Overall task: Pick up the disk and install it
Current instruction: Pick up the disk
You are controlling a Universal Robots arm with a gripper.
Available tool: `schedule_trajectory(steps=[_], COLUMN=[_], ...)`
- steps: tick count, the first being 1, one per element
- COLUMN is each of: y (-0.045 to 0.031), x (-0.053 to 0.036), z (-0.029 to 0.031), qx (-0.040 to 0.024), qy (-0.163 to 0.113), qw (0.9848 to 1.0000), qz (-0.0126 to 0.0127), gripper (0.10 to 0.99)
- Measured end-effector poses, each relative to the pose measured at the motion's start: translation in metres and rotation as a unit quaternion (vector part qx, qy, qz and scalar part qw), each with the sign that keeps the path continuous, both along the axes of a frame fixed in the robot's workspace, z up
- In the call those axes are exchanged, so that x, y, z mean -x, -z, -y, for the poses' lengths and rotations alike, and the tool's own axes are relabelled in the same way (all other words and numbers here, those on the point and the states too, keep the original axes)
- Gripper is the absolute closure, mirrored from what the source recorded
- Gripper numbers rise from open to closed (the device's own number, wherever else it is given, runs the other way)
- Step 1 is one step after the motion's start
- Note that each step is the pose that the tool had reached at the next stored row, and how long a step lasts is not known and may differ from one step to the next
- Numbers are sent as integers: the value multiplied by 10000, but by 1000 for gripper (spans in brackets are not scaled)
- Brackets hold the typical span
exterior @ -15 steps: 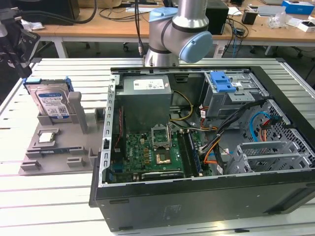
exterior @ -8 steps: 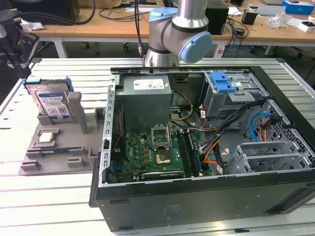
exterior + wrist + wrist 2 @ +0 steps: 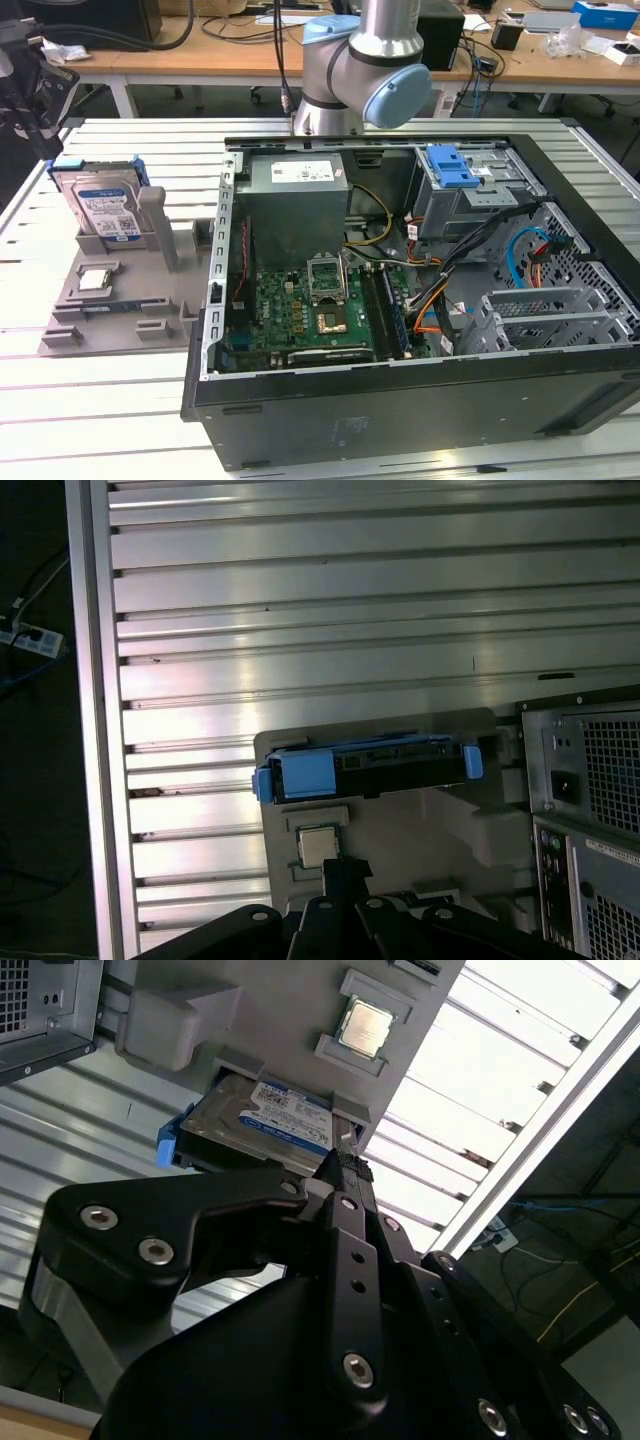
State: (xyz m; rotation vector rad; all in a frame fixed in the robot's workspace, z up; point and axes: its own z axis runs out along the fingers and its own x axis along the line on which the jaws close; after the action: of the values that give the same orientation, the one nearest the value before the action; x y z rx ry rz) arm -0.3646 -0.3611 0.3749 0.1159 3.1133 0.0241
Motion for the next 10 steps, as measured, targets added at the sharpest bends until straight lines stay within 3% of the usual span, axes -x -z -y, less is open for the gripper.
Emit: schedule_trajectory(steps=[2,4,10], y=[0,0,0], x=[0,0,0], z=[0,-1,0], qx=[0,0,0], qy=[-1,-191,-721], qw=[10000,9998,9974], qz=[0,0,0], gripper=[980,980,980])
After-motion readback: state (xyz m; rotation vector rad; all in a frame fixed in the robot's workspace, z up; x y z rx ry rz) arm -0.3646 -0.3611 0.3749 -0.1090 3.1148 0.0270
